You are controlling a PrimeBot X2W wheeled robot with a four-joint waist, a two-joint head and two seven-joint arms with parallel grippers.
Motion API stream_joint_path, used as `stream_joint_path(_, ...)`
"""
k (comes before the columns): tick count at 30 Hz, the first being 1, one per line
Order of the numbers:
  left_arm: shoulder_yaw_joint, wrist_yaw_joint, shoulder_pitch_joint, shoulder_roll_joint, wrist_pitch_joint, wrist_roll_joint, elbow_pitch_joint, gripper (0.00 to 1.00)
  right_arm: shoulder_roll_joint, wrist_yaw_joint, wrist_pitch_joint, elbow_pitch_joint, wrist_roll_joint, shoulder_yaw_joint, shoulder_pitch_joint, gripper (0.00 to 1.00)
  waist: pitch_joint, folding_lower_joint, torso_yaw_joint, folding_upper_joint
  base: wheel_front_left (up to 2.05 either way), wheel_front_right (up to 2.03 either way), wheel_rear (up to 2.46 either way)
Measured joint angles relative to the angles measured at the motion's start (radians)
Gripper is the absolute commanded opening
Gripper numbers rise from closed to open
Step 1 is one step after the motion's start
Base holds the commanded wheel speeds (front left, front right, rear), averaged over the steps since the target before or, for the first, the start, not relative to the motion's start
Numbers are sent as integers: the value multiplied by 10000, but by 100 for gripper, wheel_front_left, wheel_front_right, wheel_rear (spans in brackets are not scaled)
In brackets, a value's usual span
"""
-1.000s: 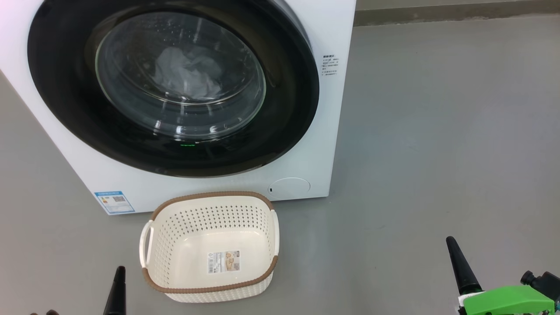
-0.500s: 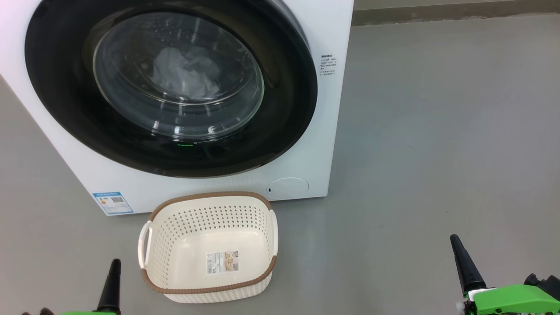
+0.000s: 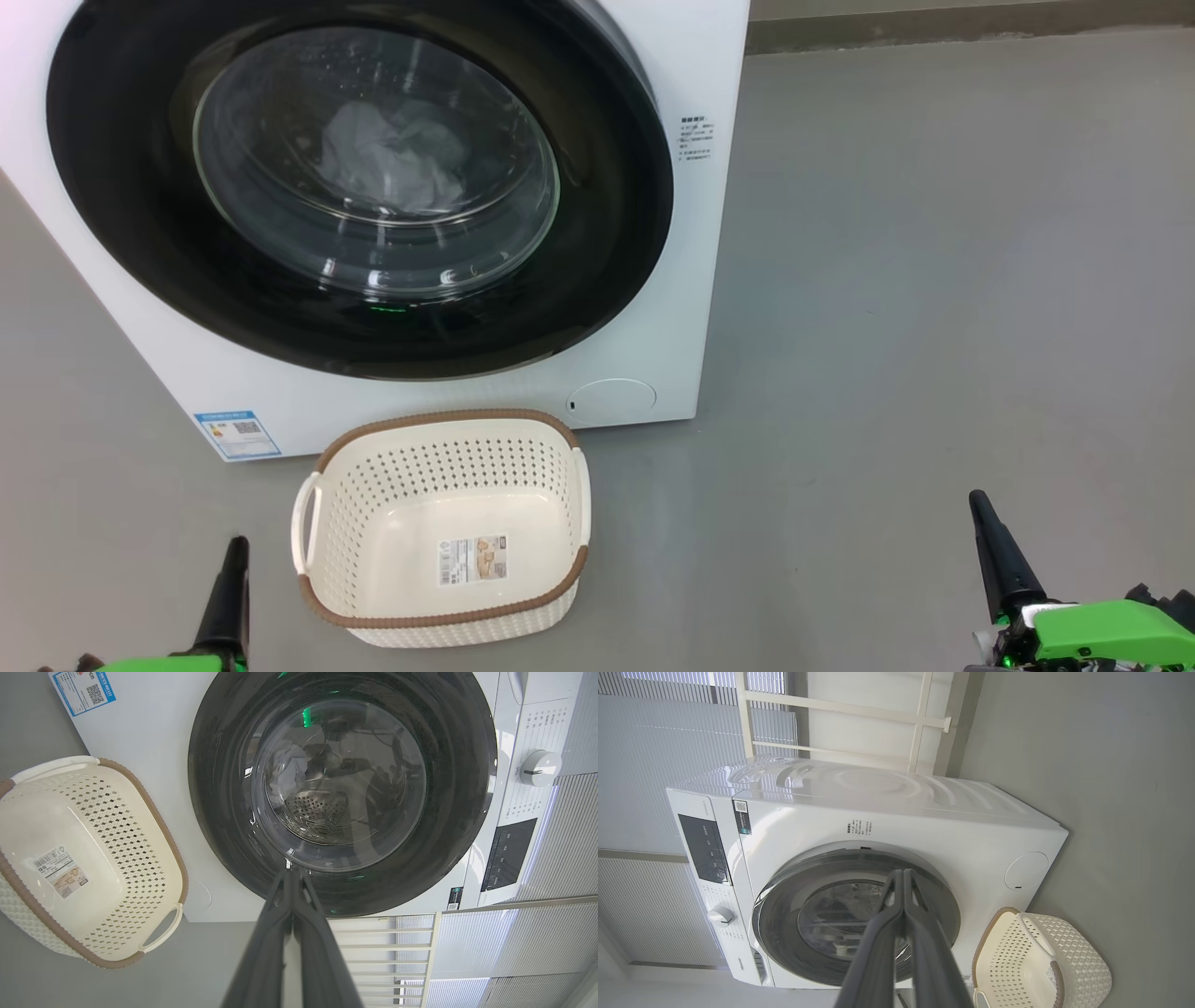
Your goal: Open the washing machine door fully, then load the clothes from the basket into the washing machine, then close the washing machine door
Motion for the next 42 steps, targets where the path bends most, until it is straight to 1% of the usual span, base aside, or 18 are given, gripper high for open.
stream_joint_path(8,140,-159,-95,-6,184,-800,36,0,-2,0,140,100,815,-107,-34,0,4,0,-28,0,0,0,0)
stream_joint_path(10,190,-159,-171,-8,265,-1120,59,0,-2,0,201,130,1166,-130,-172,0,5,0,-35,0,0,0,0)
stream_joint_path(42,215,-161,-229,-13,265,-1127,67,0,23,0,286,136,1160,-201,-211,0,5,0,-35,0,0,0,0)
